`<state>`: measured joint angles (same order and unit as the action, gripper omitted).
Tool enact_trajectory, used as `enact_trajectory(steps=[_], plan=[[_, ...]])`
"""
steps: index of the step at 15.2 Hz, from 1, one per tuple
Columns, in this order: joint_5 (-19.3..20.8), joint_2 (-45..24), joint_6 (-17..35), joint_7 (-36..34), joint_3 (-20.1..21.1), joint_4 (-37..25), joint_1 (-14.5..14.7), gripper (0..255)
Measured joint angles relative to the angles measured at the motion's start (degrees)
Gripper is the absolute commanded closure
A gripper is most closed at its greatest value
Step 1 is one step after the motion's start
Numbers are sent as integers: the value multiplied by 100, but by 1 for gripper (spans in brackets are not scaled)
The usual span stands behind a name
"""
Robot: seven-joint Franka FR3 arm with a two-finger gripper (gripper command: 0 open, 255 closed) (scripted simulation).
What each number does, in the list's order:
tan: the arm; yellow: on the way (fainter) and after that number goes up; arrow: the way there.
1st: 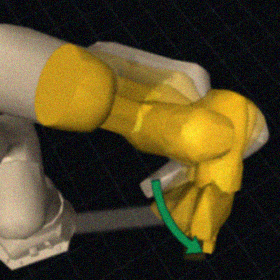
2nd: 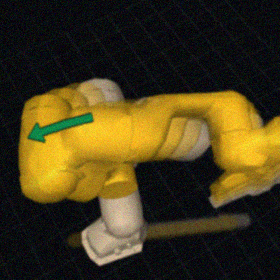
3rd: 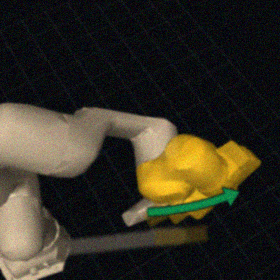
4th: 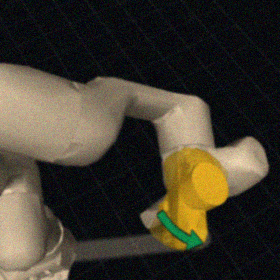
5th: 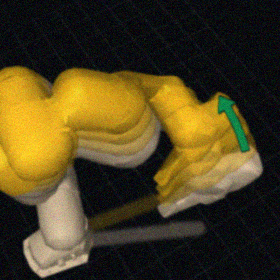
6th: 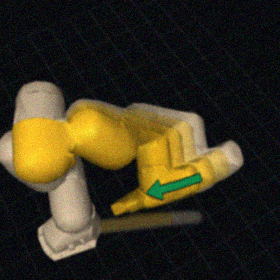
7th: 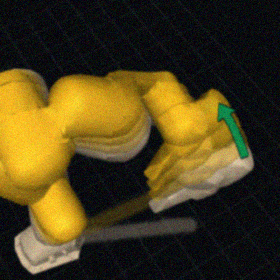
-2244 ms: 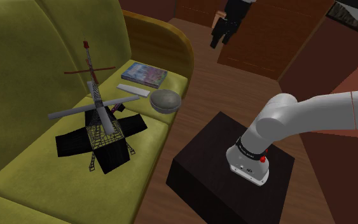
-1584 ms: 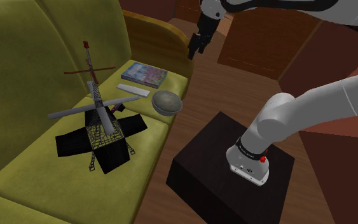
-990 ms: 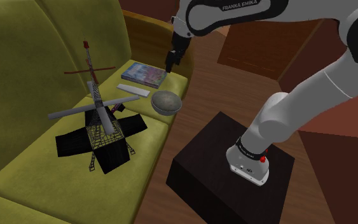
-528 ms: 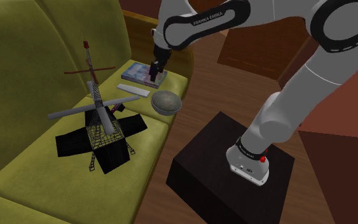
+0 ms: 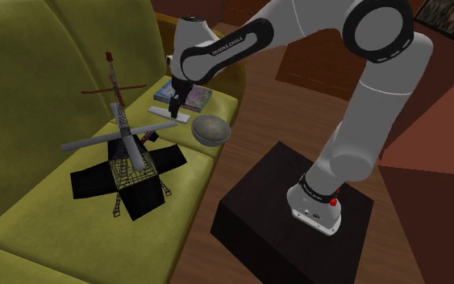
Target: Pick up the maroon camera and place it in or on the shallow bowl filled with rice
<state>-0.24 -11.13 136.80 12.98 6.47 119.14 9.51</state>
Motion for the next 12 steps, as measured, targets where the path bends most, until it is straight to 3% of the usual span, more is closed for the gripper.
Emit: enact_trajectory(steps=[9, 12], plan=[[346, -1759, 275, 215, 143, -1428, 334, 0], [395, -2030, 408, 216, 132, -1561, 378, 0]])
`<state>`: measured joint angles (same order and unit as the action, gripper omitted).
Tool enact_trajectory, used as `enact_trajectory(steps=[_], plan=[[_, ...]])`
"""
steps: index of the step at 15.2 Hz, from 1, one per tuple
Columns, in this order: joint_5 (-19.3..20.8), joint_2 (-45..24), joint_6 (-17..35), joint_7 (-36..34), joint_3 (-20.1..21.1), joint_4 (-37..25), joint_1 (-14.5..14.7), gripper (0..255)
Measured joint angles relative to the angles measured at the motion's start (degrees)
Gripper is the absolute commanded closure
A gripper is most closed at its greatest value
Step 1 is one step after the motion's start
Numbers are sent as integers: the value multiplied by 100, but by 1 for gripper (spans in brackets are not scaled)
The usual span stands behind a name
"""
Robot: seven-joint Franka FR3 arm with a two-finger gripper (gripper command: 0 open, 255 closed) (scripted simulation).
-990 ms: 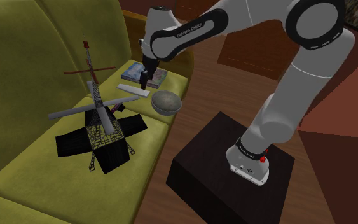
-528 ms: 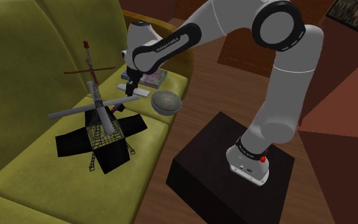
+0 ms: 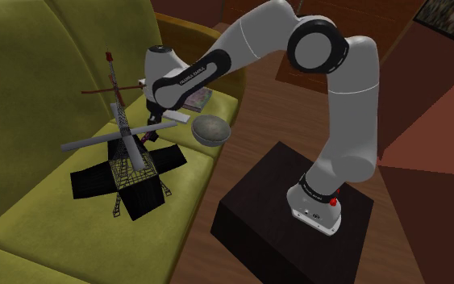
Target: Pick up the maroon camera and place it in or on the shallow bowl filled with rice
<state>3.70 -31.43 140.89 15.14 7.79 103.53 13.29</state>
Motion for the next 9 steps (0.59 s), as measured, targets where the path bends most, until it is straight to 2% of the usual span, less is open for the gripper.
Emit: enact_trajectory(steps=[9], plan=[[48, -342, 251, -20, -36, -94, 36, 0]])
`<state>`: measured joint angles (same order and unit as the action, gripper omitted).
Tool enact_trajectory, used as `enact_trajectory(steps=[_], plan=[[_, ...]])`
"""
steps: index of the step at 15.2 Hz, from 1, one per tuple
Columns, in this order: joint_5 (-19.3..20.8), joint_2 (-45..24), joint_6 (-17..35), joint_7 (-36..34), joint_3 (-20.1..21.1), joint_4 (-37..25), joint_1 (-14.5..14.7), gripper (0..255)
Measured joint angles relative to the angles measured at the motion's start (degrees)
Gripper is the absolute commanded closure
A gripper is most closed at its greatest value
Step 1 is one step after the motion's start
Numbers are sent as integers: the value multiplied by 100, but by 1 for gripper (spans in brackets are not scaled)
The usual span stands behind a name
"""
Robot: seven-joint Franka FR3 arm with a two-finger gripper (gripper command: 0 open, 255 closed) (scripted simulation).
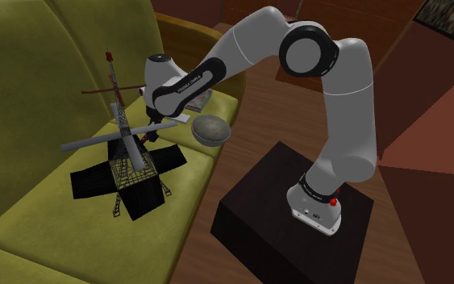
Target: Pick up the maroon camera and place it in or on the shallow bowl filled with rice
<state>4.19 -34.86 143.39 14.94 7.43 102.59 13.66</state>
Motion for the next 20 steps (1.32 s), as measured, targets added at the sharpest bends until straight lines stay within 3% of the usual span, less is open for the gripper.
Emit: enact_trajectory(steps=[2, 3, 14, 20], plan=[[0, -1, 4, 0, 0, 2, 0, 0], [0, -1, 4, 0, 0, 2, 0, 255], [-3, 29, -14, -2, 3, 16, 0, 255], [-42, 290, -306, 17, 36, -19, -23, 255]])
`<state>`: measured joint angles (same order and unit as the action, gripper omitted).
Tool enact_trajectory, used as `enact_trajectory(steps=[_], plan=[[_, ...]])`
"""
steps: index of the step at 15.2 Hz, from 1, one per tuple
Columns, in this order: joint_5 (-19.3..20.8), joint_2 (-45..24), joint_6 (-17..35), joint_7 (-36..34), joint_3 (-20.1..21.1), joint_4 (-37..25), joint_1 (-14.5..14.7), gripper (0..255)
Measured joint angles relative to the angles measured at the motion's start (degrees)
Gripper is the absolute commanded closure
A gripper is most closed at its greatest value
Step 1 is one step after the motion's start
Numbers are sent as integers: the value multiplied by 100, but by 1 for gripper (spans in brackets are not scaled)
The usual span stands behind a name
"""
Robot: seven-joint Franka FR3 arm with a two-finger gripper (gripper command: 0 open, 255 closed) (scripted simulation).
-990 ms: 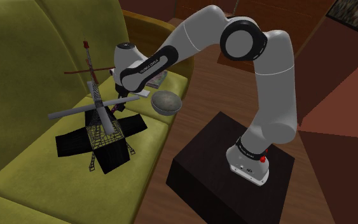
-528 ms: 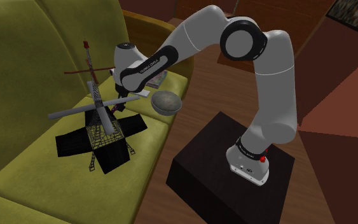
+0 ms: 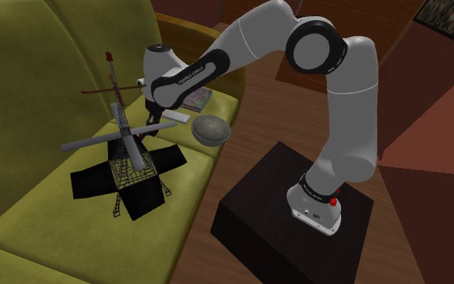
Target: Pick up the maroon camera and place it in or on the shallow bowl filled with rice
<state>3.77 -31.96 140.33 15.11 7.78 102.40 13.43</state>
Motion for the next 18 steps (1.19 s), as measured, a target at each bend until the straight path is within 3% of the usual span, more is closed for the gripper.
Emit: enact_trajectory(steps=[18], plan=[[-131, 795, -1072, 50, 89, -282, -54, 255]])
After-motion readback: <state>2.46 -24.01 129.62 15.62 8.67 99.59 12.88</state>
